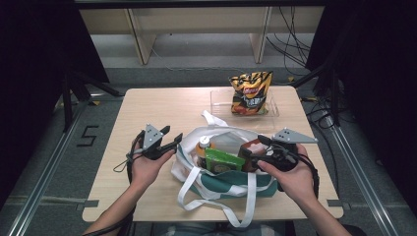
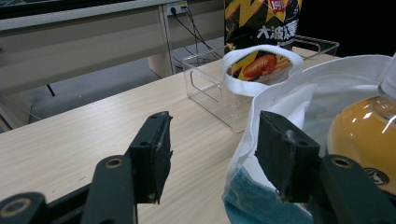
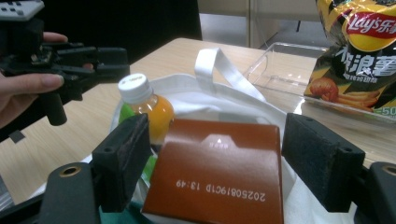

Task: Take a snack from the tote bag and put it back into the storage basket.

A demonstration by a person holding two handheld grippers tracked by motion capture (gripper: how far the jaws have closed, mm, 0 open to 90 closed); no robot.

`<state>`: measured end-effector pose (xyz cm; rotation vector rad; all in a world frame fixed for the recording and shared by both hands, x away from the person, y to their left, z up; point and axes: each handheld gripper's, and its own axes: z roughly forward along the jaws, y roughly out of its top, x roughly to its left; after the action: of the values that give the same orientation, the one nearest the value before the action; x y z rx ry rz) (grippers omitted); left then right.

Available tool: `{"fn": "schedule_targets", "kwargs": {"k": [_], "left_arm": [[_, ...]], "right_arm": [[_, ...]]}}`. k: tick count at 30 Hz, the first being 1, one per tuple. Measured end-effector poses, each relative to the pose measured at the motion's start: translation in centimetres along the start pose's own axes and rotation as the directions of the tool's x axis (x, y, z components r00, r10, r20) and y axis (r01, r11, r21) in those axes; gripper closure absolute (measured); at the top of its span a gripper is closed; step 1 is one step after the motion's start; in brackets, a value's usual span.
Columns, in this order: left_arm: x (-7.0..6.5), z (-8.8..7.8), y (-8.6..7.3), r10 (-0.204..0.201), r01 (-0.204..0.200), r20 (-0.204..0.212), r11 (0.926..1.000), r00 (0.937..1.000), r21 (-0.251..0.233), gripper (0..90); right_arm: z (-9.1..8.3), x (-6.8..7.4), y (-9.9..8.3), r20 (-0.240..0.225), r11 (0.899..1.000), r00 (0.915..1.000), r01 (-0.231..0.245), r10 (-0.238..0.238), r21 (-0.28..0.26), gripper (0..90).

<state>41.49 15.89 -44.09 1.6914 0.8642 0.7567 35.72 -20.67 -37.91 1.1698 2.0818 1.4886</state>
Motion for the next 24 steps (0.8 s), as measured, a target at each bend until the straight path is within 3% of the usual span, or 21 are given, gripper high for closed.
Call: {"fn": "schedule_targets", "kwargs": {"k": [3,5,6,8,10,11,12,13,18,19,20,24], "left_arm": [[0.1,0.1,0.0,0.001,-0.001,0.005,1.0000,1.0000,-0.006,44.4],[0.1,0.1,0.0,0.001,0.000,0.006,1.0000,1.0000,-0.007,44.3],[0.1,0.0,0.0,0.000,0.000,-0.002,1.0000,1.0000,0.002,44.3],[0.1,0.0,0.0,0.000,0.000,-0.001,1.0000,1.0000,0.001,44.4],[0.1,0.0,0.0,0.000,0.000,-0.002,1.0000,1.0000,0.001,44.4],[0.1,0.0,0.0,0.001,-0.001,-0.001,1.0000,1.0000,0.001,44.3],[0.1,0.0,0.0,0.002,-0.002,-0.002,1.0000,1.0000,0.001,44.4],[0.1,0.0,0.0,0.005,-0.005,-0.001,1.0000,1.0000,0.001,44.4],[0.1,-0.1,0.0,0.005,-0.005,-0.002,1.0000,1.0000,0.000,44.3],[0.1,-0.1,0.0,0.007,-0.007,-0.002,1.0000,1.0000,0.002,44.3],[0.1,-0.1,0.0,0.008,-0.008,-0.001,1.0000,1.0000,0.002,44.3],[0.1,0.0,0.0,0.003,-0.003,-0.001,1.0000,1.0000,0.001,44.3]], "right_arm": [[0.2,0.0,-0.3,-0.002,1.000,1.0000,0.005,-0.005,0.014,24.5],[0.3,-0.3,-0.6,0.003,0.999,0.9994,0.033,-0.033,0.029,24.5],[0.5,-0.1,-0.8,0.000,0.999,1.0000,0.002,-0.002,0.043,24.4],[0.7,-0.5,-1.0,-0.001,0.998,0.9996,0.030,-0.030,0.049,24.0],[0.9,-0.3,-1.3,-0.004,0.998,1.0000,0.006,-0.005,0.058,24.4],[0.9,-0.5,-1.4,0.010,0.998,0.9995,0.029,-0.029,0.053,24.5],[0.8,-0.4,-1.4,-0.001,0.997,1.0000,0.008,-0.008,0.079,24.9],[1.0,-0.4,-1.5,0.006,0.998,1.0000,-0.002,0.002,0.062,25.0],[0.8,-0.8,-1.5,0.008,0.999,0.9999,0.014,-0.014,0.051,29.2],[0.8,-0.8,-1.5,-0.010,0.999,0.9999,-0.001,0.002,0.048,31.2],[0.6,-0.9,-1.4,0.006,0.999,0.9999,0.009,-0.010,0.049,31.7],[0.5,-1.0,-1.4,0.000,0.998,0.9990,-0.044,0.045,0.051,32.8]]}}
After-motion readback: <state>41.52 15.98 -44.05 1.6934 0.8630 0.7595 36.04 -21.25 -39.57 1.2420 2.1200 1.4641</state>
